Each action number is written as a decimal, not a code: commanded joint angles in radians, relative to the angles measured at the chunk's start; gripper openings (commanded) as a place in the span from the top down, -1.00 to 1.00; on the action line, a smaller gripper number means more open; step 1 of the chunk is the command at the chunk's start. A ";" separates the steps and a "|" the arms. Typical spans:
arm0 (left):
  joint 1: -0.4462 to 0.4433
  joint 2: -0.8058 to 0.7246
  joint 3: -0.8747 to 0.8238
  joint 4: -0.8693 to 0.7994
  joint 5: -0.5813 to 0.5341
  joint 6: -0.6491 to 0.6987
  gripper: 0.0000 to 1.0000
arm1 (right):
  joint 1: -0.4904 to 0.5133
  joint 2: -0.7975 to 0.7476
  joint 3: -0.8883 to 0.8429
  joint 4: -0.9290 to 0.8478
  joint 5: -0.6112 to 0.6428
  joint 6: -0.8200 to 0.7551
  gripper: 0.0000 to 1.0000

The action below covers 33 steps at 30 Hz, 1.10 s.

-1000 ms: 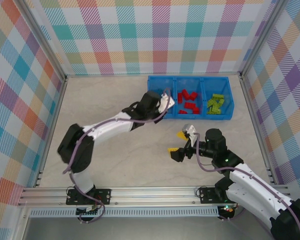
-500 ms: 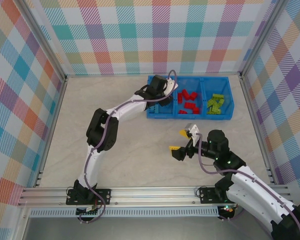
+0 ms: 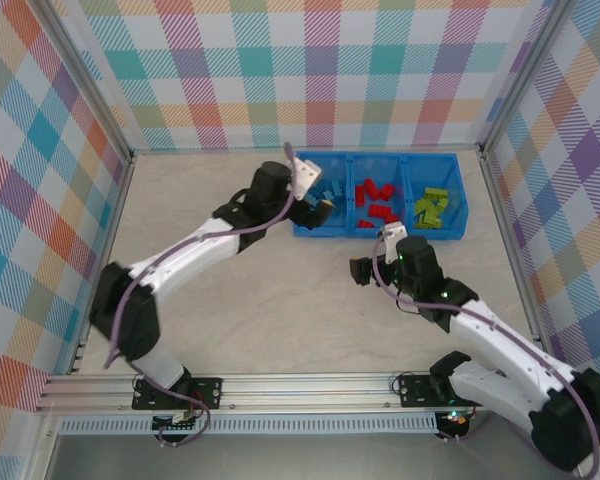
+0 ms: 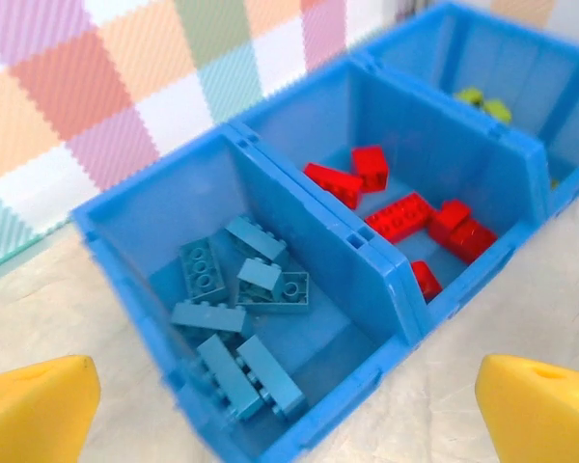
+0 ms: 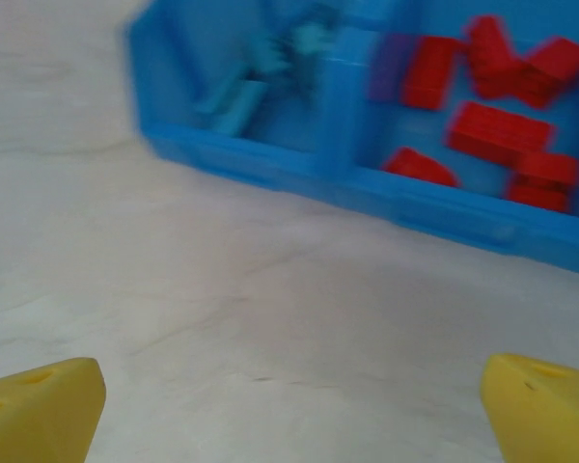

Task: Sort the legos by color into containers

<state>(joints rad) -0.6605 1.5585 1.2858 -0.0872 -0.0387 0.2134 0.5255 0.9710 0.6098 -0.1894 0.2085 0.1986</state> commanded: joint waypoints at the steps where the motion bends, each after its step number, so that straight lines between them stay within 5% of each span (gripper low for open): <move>1: -0.003 -0.110 -0.133 -0.006 -0.121 -0.109 -1.00 | -0.109 0.096 0.044 -0.102 0.168 0.071 -0.99; 7: 0.038 -0.386 -0.451 0.015 -0.392 -0.137 -1.00 | -0.273 0.216 0.036 -0.001 0.251 0.039 -0.99; 11: 0.109 -0.539 -0.646 0.110 -0.466 -0.175 -0.93 | -0.331 0.292 0.036 0.120 0.249 0.002 -0.99; 15: 0.174 -0.552 -0.715 0.134 -0.547 -0.239 -0.90 | -0.383 0.402 -0.038 0.401 0.206 -0.007 -0.99; 17: 0.213 -0.525 -0.738 0.163 -0.563 -0.241 -0.90 | -0.419 0.485 0.018 0.376 0.193 0.016 -0.99; 21: 0.294 -0.480 -0.799 0.260 -0.565 -0.274 -0.91 | -0.437 0.529 -0.017 0.626 0.123 -0.110 -0.99; 23: 0.340 -0.466 -0.845 0.346 -0.528 -0.270 -0.93 | -0.469 0.562 -0.091 0.865 0.068 -0.147 -0.99; 24: 0.361 -0.453 -0.860 0.383 -0.504 -0.268 -0.94 | -0.474 0.544 -0.091 0.802 0.047 -0.132 -0.99; 27: 0.432 -0.368 -0.885 0.480 -0.416 -0.266 -0.97 | -0.489 0.547 -0.195 1.011 -0.109 -0.173 -1.00; 28: 0.455 -0.326 -0.883 0.507 -0.387 -0.262 -0.99 | -0.495 0.604 -0.242 1.187 -0.115 -0.187 -0.99; 33: 0.528 -0.162 -0.824 0.633 -0.276 -0.213 -1.00 | -0.491 0.584 -0.239 1.137 -0.074 -0.168 -1.00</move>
<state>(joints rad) -0.1646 1.3514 0.4213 0.3920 -0.4061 -0.0292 0.0357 1.5547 0.3721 0.7818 0.1738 0.0532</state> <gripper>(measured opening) 0.997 0.997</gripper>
